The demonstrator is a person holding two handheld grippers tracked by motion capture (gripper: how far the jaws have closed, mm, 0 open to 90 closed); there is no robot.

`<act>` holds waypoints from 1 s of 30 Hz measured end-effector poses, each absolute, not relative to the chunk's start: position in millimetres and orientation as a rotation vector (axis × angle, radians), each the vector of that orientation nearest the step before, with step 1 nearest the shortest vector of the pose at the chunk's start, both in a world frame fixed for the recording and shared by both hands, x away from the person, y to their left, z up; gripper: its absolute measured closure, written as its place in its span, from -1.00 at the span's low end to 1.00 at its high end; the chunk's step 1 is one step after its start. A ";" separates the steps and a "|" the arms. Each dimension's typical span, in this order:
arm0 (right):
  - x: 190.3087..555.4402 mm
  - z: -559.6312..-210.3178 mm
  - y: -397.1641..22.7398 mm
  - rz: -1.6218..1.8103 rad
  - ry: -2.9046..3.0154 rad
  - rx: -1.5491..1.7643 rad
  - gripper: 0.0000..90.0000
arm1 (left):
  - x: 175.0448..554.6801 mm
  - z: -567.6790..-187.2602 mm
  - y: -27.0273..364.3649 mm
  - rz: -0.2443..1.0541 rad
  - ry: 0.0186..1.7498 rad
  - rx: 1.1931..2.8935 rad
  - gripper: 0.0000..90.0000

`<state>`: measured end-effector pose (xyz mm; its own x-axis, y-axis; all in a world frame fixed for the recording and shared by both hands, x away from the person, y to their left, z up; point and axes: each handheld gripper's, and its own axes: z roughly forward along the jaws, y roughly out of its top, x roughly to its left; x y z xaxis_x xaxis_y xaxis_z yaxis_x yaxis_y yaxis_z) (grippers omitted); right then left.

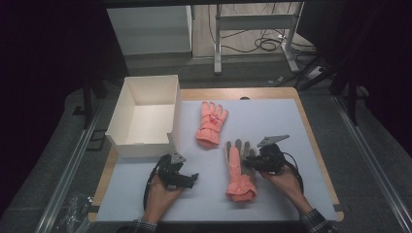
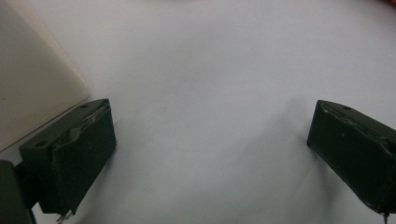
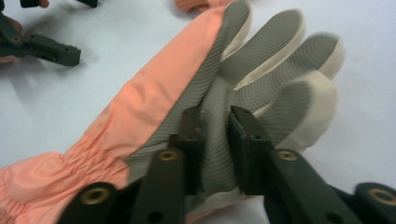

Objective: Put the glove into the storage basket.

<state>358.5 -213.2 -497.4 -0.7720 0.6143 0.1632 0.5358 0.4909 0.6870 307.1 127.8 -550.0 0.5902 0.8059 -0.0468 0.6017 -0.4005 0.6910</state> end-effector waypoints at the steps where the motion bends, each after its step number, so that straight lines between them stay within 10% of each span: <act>1: 358.5 -497.4 -213.2 1.151 2.622 1.015 0.58 | 307.1 -550.0 127.8 0.388 1.111 2.141 -0.97; 21: 422.1 -468.2 -183.4 1.206 2.502 1.026 -0.06 | 307.1 -549.9 127.9 0.386 1.111 2.141 -0.97; 30: 454.0 -468.7 -156.2 1.208 2.515 1.039 -0.02 | 307.2 -550.0 128.1 0.387 1.110 2.142 -0.97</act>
<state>454.0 -156.2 -468.7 -0.7447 0.6518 0.1437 0.5195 0.4309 0.7379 307.2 128.1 -550.0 0.5915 0.8049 -0.0470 0.6013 -0.4016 0.6908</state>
